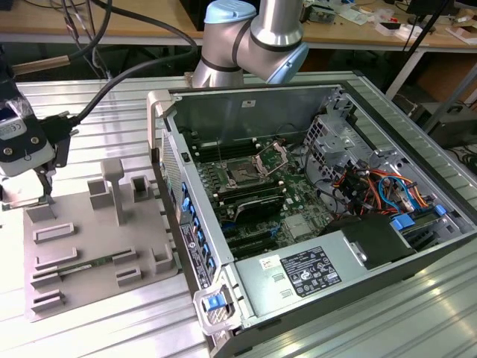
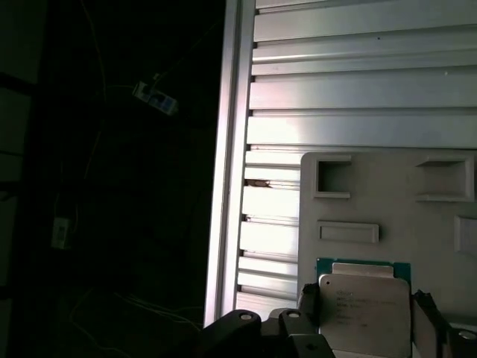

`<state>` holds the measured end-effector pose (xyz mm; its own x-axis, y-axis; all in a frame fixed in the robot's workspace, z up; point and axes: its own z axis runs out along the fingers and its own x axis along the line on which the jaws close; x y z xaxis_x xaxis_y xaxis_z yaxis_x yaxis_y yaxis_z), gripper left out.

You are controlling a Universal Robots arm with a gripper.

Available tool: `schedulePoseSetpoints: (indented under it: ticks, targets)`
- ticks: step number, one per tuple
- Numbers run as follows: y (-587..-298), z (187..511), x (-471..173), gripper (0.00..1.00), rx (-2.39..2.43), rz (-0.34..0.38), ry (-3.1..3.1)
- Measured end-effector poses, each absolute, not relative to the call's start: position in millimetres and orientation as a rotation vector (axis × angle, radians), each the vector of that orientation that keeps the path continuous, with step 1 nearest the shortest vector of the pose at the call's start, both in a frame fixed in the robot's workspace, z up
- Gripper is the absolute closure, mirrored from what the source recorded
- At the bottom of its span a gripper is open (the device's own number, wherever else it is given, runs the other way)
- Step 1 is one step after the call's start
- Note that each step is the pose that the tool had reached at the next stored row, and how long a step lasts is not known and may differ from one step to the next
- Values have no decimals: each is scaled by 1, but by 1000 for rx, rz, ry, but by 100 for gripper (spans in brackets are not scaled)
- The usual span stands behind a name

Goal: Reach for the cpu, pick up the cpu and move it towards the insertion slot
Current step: 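Pick up the cpu and move it towards the insertion slot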

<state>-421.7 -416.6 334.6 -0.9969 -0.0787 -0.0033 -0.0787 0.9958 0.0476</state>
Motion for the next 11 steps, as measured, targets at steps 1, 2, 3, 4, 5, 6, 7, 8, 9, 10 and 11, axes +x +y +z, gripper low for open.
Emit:
schedulePoseSetpoints:
  ticks: [1, 2, 3, 4, 5, 6, 7, 8, 9, 10, 11]
  targets:
    - [-417, 335, -422, 45, -124, 75, 3137]
    - [-417, 336, -422, 45, -124, 75, 3137]
    - [-417, 337, -422, 45, -124, 75, 3137]
    - [-417, 338, -422, 45, -124, 75, 3137]
    - [-417, 339, -422, 45, -124, 75, 3137]
    - [-417, 340, -422, 45, -124, 75, 3137]
    - [-417, 341, -422, 45, -124, 75, 3137]
    - [-417, 341, -422, 45, -124, 75, 3137]
    - [-417, 342, -422, 45, -124, 75, 3137]
    - [-417, 343, -422, 45, -124, 75, 3137]
    - [-417, 344, -422, 45, -124, 75, 3137]
